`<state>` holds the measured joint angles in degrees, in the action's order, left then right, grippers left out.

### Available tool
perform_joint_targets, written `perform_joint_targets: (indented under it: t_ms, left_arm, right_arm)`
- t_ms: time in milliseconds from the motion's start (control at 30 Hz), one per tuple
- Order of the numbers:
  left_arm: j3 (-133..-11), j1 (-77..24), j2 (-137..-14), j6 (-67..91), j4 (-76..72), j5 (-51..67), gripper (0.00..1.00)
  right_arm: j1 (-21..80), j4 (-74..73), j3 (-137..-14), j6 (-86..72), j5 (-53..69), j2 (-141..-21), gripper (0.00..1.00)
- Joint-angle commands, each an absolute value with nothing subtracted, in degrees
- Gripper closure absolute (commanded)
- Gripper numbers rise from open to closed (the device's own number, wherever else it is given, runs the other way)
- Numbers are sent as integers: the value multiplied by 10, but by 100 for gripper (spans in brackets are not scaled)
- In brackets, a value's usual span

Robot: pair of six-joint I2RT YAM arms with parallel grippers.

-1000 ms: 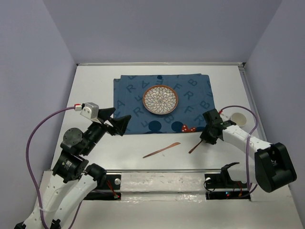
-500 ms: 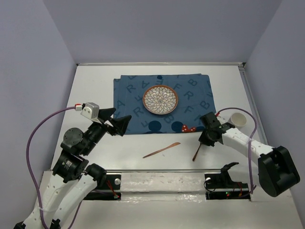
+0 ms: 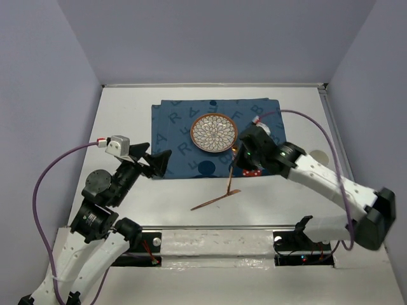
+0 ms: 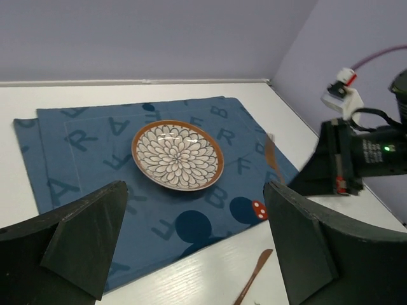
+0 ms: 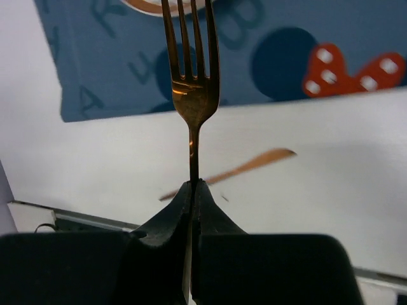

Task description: Set the dinner table for one person

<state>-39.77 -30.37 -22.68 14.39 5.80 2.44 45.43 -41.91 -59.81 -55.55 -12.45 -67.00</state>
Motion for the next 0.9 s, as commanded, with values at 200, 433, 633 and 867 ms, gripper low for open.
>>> perform_joint_targets:
  t_ms: [200, 433, 633, 867]
  left_arm:
    - [-403, -297, -213, 156, 69, -119, 1]
    - [-405, -294, -220, 157, 72, -130, 1]
    - [-403, -294, -231, 156, 63, -108, 1]
    - [-403, -294, -239, 156, 62, -95, 1]
  right_arm:
    - [484, -279, -1015, -360, -134, -1104, 100]
    - [484, -285, -1200, -359, -102, -1298, 100]
    - [479, -285, -1248, -376, -99, -1353, 100]
    - [468, -286, -1269, -402, -103, -1401, 100]
